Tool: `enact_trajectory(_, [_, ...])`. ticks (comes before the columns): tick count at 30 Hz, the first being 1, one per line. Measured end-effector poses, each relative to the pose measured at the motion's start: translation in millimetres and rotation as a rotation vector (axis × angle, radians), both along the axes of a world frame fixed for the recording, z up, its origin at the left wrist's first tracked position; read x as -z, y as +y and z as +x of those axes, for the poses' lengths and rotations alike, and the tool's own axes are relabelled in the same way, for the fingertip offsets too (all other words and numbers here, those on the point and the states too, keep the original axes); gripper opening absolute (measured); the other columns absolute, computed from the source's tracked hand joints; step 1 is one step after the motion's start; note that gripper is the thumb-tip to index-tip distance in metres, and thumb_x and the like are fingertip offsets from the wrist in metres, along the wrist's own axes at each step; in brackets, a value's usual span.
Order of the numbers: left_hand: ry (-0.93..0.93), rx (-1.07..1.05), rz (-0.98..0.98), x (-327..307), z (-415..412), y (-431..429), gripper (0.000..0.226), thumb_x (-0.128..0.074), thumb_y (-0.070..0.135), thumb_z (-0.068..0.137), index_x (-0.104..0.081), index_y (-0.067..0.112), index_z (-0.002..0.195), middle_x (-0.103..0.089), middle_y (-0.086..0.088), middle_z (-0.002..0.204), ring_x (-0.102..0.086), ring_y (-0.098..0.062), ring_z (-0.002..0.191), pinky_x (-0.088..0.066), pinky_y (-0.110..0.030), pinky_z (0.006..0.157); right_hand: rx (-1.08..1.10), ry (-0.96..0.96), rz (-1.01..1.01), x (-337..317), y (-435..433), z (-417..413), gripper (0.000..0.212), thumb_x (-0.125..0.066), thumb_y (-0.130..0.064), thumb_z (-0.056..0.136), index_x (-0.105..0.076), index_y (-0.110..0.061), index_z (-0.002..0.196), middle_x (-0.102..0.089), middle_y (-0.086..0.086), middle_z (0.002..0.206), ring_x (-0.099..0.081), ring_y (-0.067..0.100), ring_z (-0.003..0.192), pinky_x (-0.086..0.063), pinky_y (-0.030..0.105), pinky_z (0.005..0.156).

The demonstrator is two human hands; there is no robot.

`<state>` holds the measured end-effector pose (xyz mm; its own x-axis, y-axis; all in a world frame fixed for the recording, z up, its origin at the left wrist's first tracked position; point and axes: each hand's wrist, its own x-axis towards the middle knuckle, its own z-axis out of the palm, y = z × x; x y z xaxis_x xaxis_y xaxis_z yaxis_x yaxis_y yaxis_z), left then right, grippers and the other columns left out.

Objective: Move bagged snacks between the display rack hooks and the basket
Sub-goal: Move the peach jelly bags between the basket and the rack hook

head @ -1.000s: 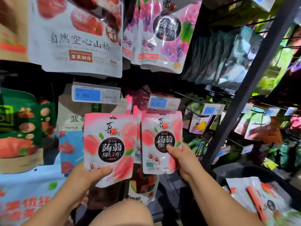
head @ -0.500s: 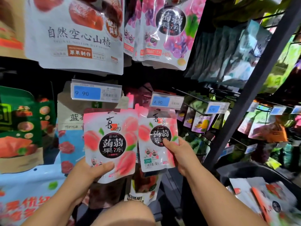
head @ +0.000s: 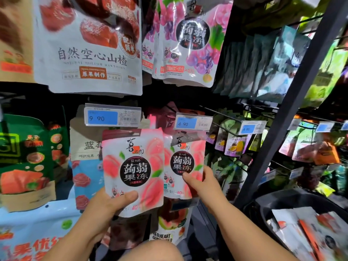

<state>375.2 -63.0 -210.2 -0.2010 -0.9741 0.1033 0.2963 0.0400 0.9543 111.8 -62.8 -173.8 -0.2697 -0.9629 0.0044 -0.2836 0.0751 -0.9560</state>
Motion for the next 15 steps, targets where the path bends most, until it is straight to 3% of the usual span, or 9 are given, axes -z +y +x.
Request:
enact_trajectory(2, [-0.017, 0.037, -0.026, -4, -4, 2, 0.092, -0.095, 0.035, 0.035, -0.065, 0.011, 0.118, -0.073, -0.014, 0.109, -0.071, -0.031, 0.1, -0.056, -0.04, 0.084, 0.068, 0.029, -0.071, 5, 3, -2, 0.071, -0.084, -0.039, 0.073, -0.041, -0.024, 0.127, -0.057, -0.002, 0.116, -0.059, 0.014, 0.104, -0.051, 0.033, 0.091])
enact_trajectory(5, [-0.02, 0.082, -0.045, -9, -11, 5, 0.077, -0.085, 0.025, 0.04, -0.066, 0.01, 0.113, -0.075, -0.013, 0.104, -0.073, -0.026, 0.093, -0.057, -0.024, 0.068, 0.215, 0.165, -0.253, 3, 8, -3, 0.068, -0.082, -0.033, 0.076, -0.041, -0.024, 0.129, -0.049, -0.003, 0.115, -0.053, 0.013, 0.104, -0.047, 0.032, 0.093])
enact_trajectory(7, [-0.027, 0.103, -0.038, -10, -17, 4, 0.077, -0.085, 0.024, 0.043, -0.065, 0.01, 0.116, -0.074, -0.013, 0.106, -0.072, -0.027, 0.097, -0.059, -0.027, 0.073, 0.26, 0.278, -0.382, -6, 12, 0, 0.041, -0.076, -0.033, 0.083, -0.049, -0.029, 0.115, -0.049, -0.008, 0.109, -0.051, 0.011, 0.1, -0.042, 0.025, 0.088])
enact_trajectory(10, [-0.021, 0.136, -0.002, -8, -25, 0, 0.076, -0.086, 0.022, 0.047, -0.064, 0.008, 0.118, -0.072, -0.017, 0.112, -0.068, -0.036, 0.105, -0.054, -0.046, 0.093, 0.111, 0.283, -0.419, -18, 19, 7, 0.004, -0.066, -0.032, 0.091, -0.062, -0.035, 0.09, -0.062, -0.008, 0.094, -0.058, 0.005, 0.089, -0.042, 0.017, 0.076])
enact_trajectory(11, [-0.025, 0.143, 0.01, -8, -28, -2, 0.075, -0.087, 0.022, 0.048, -0.065, 0.008, 0.118, -0.071, -0.018, 0.112, -0.067, -0.038, 0.106, -0.051, -0.05, 0.097, 0.026, 0.213, -0.392, -21, 21, 11, 0.002, -0.065, -0.035, 0.091, -0.065, -0.033, 0.09, -0.066, -0.005, 0.09, -0.061, 0.006, 0.085, -0.046, 0.02, 0.077])
enact_trajectory(13, [-0.043, 0.162, 0.021, -10, -35, -4, 0.075, -0.09, 0.024, 0.048, -0.067, 0.008, 0.117, -0.071, -0.019, 0.113, -0.067, -0.039, 0.107, -0.048, -0.054, 0.1, -0.092, 0.1, -0.323, -25, 24, 16, 0.024, -0.067, -0.052, 0.085, -0.068, -0.03, 0.094, -0.07, -0.005, 0.086, -0.064, 0.01, 0.078, -0.051, 0.027, 0.076])
enact_trajectory(15, [-0.068, 0.186, 0.021, -12, -42, -5, 0.08, -0.095, 0.028, 0.043, -0.067, 0.007, 0.116, -0.071, -0.019, 0.113, -0.068, -0.037, 0.105, -0.053, -0.049, 0.095, -0.164, 0.038, -0.264, -26, 24, 19, 0.029, -0.068, -0.051, 0.085, -0.068, -0.024, 0.097, -0.069, -0.006, 0.081, -0.064, 0.01, 0.074, -0.052, 0.028, 0.074])
